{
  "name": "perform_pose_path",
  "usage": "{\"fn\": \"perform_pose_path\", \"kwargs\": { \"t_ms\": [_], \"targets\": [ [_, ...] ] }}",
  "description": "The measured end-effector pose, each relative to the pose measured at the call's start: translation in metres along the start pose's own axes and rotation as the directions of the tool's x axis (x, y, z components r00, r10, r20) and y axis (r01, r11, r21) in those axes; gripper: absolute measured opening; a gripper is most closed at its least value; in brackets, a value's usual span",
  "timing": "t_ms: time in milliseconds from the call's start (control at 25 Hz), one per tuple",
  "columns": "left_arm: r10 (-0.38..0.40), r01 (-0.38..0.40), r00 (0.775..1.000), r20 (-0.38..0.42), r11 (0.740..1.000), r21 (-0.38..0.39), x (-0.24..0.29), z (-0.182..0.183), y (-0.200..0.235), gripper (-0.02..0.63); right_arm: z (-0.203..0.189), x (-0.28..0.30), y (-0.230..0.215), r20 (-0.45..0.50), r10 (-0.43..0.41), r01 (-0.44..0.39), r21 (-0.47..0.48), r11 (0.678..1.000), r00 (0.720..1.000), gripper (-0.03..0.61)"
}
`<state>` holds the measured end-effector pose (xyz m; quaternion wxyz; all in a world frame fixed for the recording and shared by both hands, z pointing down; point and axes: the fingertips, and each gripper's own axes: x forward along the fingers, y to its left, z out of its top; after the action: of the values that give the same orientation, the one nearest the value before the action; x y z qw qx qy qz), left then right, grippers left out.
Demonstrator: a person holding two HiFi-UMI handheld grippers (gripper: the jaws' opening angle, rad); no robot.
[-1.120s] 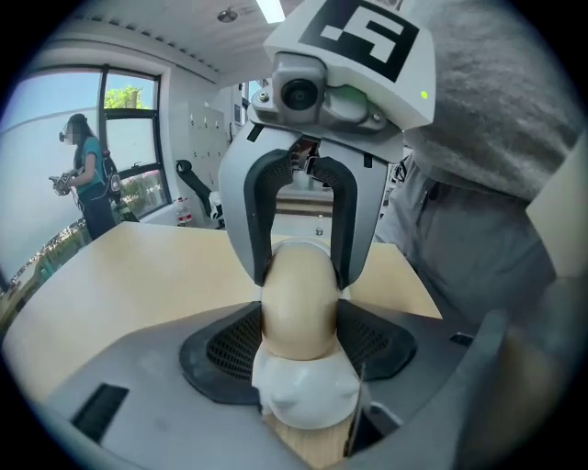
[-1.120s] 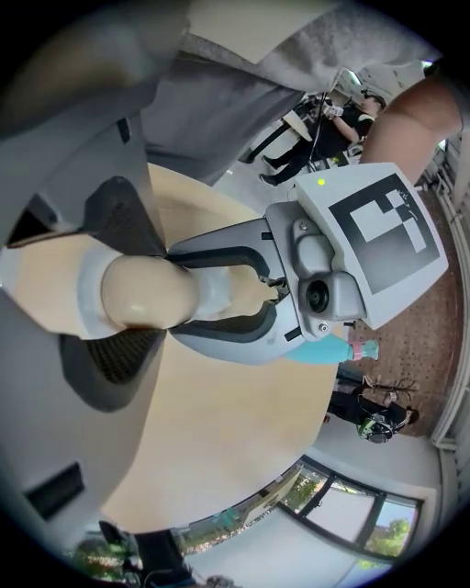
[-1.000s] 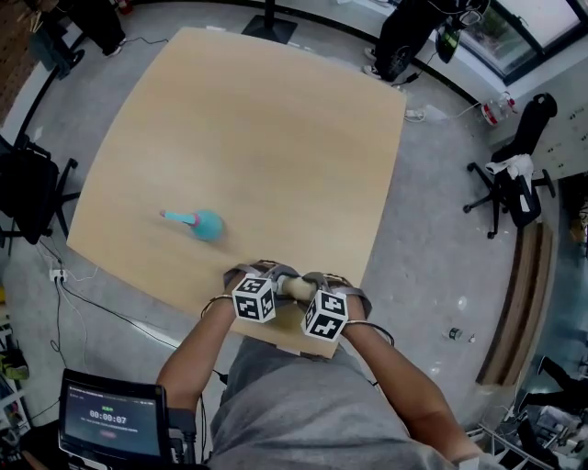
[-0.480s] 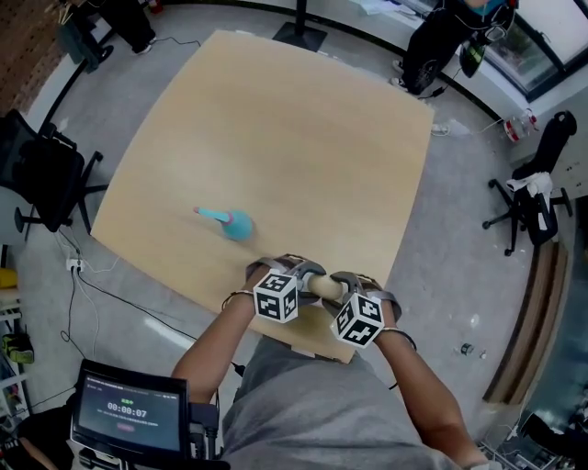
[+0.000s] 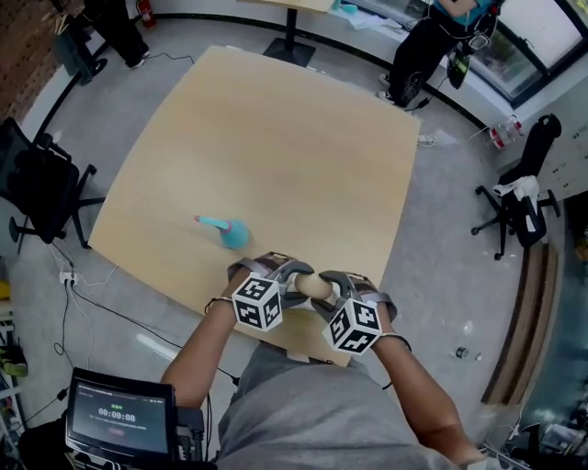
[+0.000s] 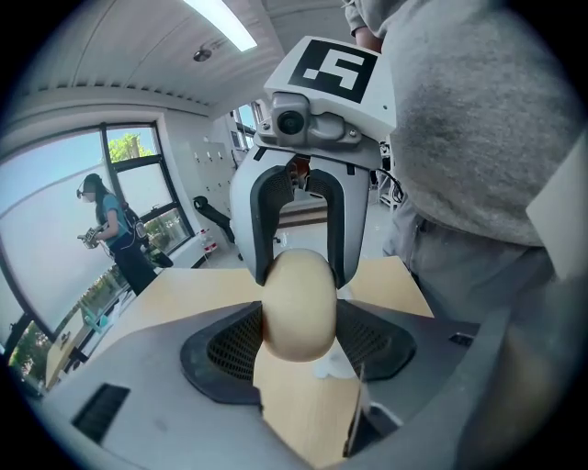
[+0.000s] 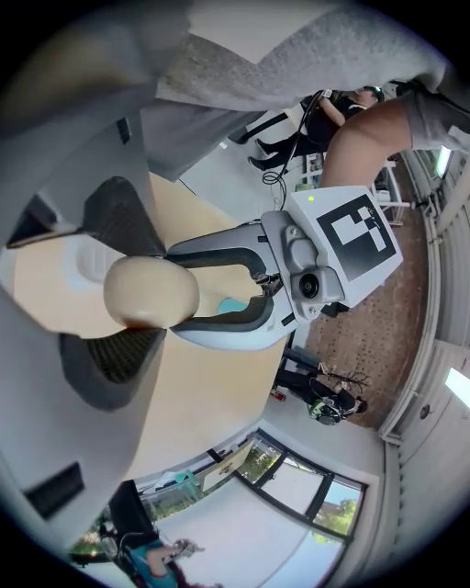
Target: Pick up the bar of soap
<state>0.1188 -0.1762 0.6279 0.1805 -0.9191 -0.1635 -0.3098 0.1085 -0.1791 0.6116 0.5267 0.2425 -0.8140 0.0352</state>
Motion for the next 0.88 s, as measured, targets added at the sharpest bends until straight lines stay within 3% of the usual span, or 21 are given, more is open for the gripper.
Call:
{"fn": "perform_pose_path", "kwargs": {
  "t_ms": [440,880],
  "targets": [
    [0.115,-0.114,0.993,-0.04,0.993,0.034,-0.031,-0.007,0.027,0.252,0.033,-0.001,-0.024,0.068,-0.044,0.051,-0.1,0.994,0.997,0.244],
    [0.239,-0.238,0.964,-0.117,0.971,0.024,-0.102,-0.042,-0.015,0.252,0.107,0.016,0.022,0.141,-0.038,0.069,-0.22,0.973,0.989,0.244]
  ]
}}
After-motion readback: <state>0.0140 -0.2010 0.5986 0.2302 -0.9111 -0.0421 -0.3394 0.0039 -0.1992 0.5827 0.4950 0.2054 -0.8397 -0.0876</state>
